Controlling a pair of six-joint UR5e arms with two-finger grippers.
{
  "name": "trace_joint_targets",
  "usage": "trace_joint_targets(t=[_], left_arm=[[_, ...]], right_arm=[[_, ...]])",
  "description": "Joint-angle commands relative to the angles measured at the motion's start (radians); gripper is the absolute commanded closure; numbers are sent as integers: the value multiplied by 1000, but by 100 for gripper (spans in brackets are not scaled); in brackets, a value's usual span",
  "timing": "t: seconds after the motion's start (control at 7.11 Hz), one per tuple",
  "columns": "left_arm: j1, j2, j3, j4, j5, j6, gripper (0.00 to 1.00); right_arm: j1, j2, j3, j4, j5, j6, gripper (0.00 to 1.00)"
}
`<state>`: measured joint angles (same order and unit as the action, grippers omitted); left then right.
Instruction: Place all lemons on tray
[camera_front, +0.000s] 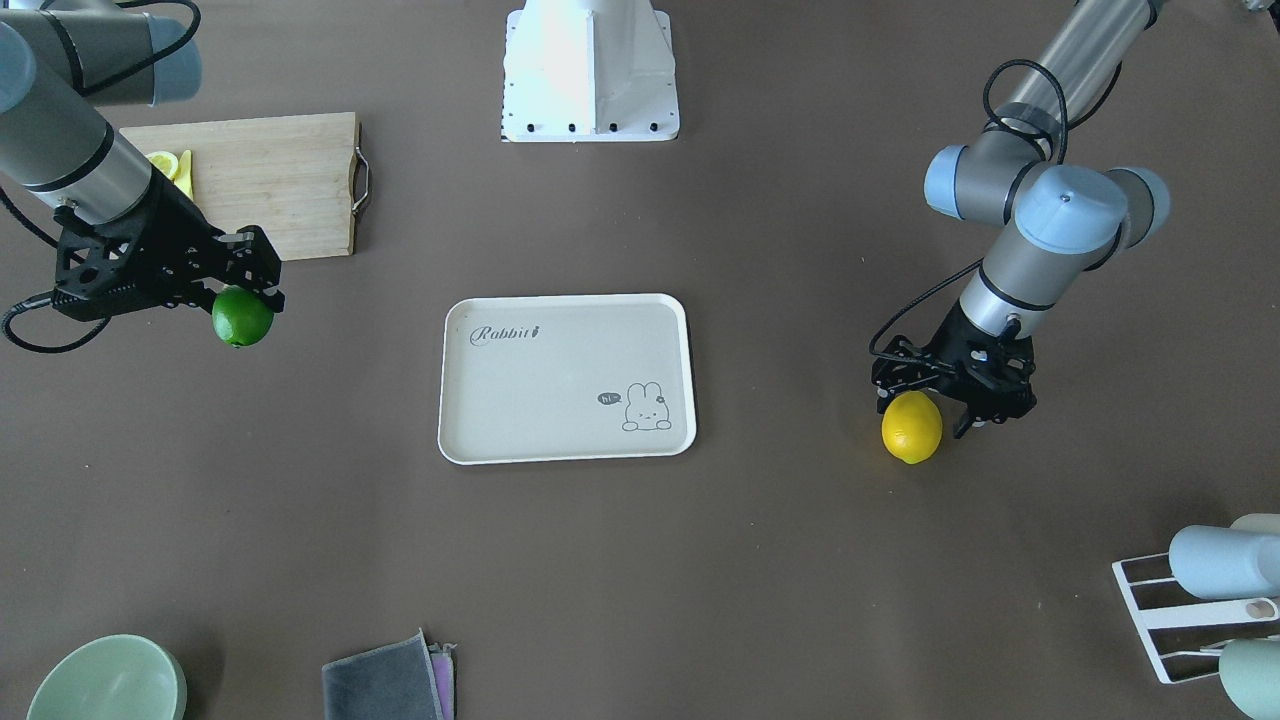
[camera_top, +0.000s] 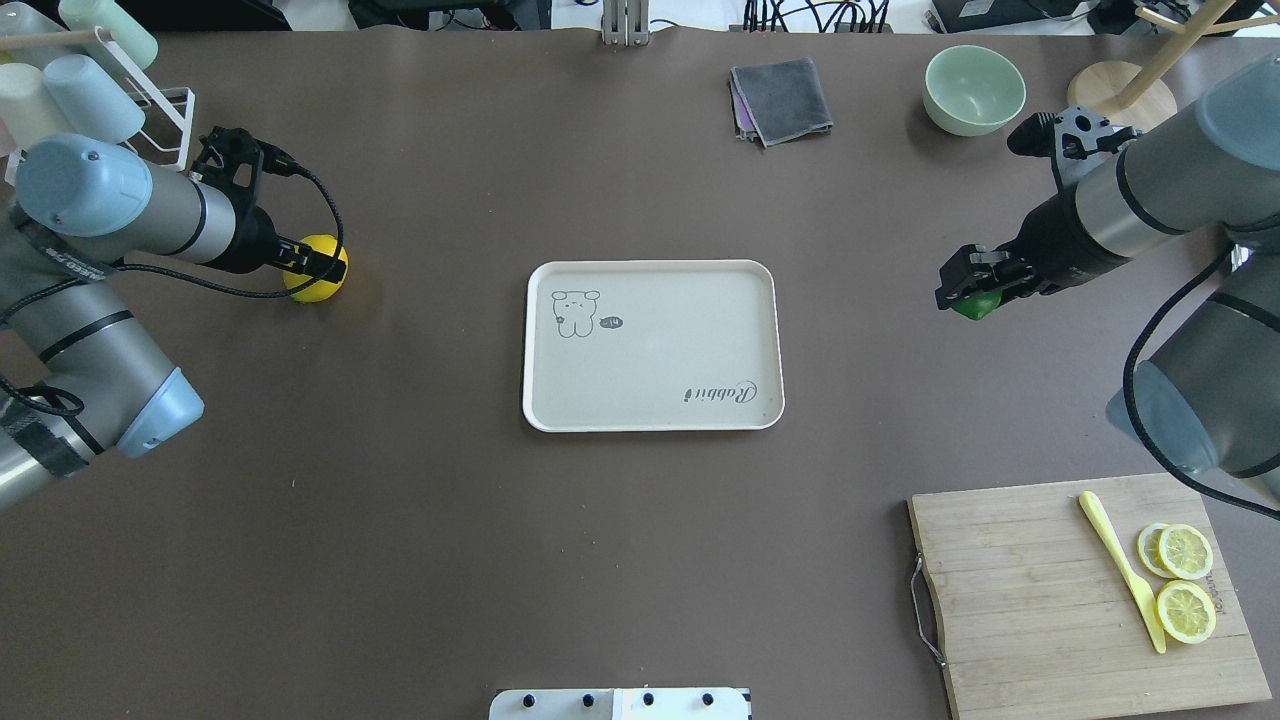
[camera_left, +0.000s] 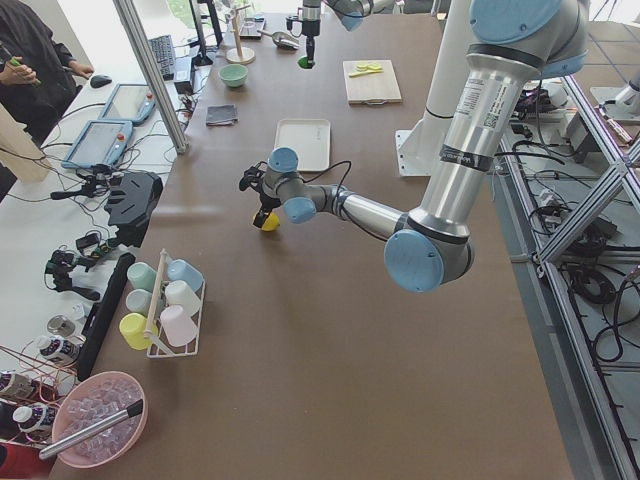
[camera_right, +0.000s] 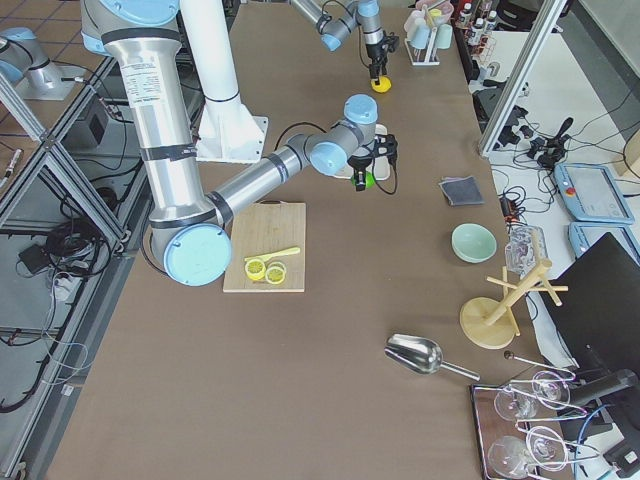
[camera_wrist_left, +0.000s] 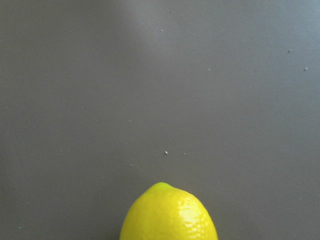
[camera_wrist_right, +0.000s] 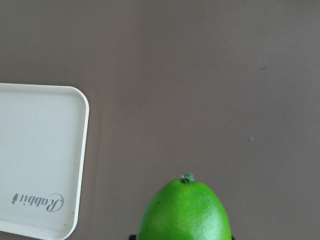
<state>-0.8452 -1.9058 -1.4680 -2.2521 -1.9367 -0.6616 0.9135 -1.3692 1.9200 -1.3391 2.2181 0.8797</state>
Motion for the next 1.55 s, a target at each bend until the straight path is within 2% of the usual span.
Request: trace_joint_targets(t=[0.0,0.28,0.84,0.98,1.12,1.27,1.41], left_arm=[[0,-10,38,-3,2,7,3],[5,-24,41,-4,2,-70,3],[23,-49,49,-7,2,-141,71],[18,-70,38,-3,-2,-157,100],[-10,-113,10,37,-28,-159,100],[-15,-163,-21,139,-65,-177,100],[-11,-198,-34,164,-64,-246,100]], right_arm=[[-15,1,13,0,-11,18,100],[-30,1,22,0,-26,25,100],[-65,24,22,-2,-57,62,100],[-65,28,22,-2,-55,64,100],[-67,28,22,-2,-54,64,100],[-73,32,22,-2,-57,67,100],[-87,48,20,-5,-60,79,100]])
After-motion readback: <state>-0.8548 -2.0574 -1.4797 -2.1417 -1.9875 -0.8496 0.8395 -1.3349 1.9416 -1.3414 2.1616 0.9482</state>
